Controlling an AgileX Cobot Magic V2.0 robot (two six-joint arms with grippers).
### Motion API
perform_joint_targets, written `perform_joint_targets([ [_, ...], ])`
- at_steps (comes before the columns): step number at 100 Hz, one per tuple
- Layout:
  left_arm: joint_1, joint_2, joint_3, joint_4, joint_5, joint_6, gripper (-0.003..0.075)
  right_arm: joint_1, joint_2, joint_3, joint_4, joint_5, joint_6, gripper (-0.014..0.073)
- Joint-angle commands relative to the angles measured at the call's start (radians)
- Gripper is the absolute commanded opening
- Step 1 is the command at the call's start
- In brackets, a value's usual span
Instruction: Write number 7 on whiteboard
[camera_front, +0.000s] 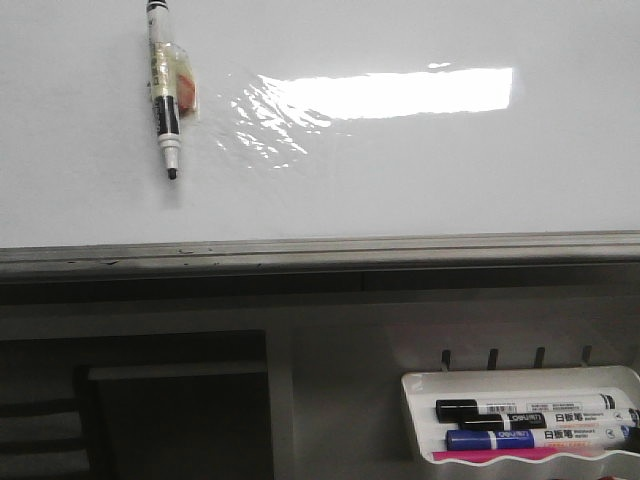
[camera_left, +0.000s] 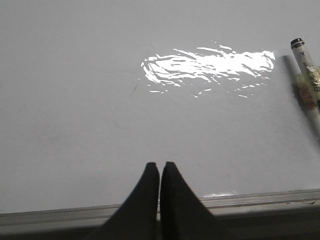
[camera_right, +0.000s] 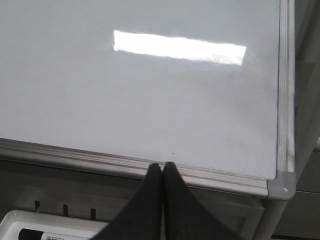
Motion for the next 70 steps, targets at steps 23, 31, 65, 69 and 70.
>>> perform_joint_targets([
  [23, 0.000, -0.031, 0.035, -0.190, -0.080, -0.013, -0.0020, 0.001, -0.017, 0.032, 0.183, -0.126, 0.002, -0.0064],
  [31, 0.000, -0.031, 0.035, -0.327, -0.096, -0.013, -0.0020, 0.001, -0.017, 0.032, 0.294, -0.176, 0.002, -0.0064],
  [65, 0.000, -0.031, -0.030, -0.679, -0.069, -0.013, -0.0020, 0.001, -0.017, -0.033, 0.706, -0.094, -0.003, -0.0063],
  [69, 0.000, -0.029, -0.066, -0.665, -0.031, -0.009, -0.0020, 0.001, -0.017, -0.059, 0.693, -0.054, -0.019, -0.0060],
  [70, 0.000, -0.026, -0.072, -0.656, -0.023, -0.009, -0.0020, 0.001, -0.014, -0.070, 0.689, -0.038, -0.022, -0.0059],
])
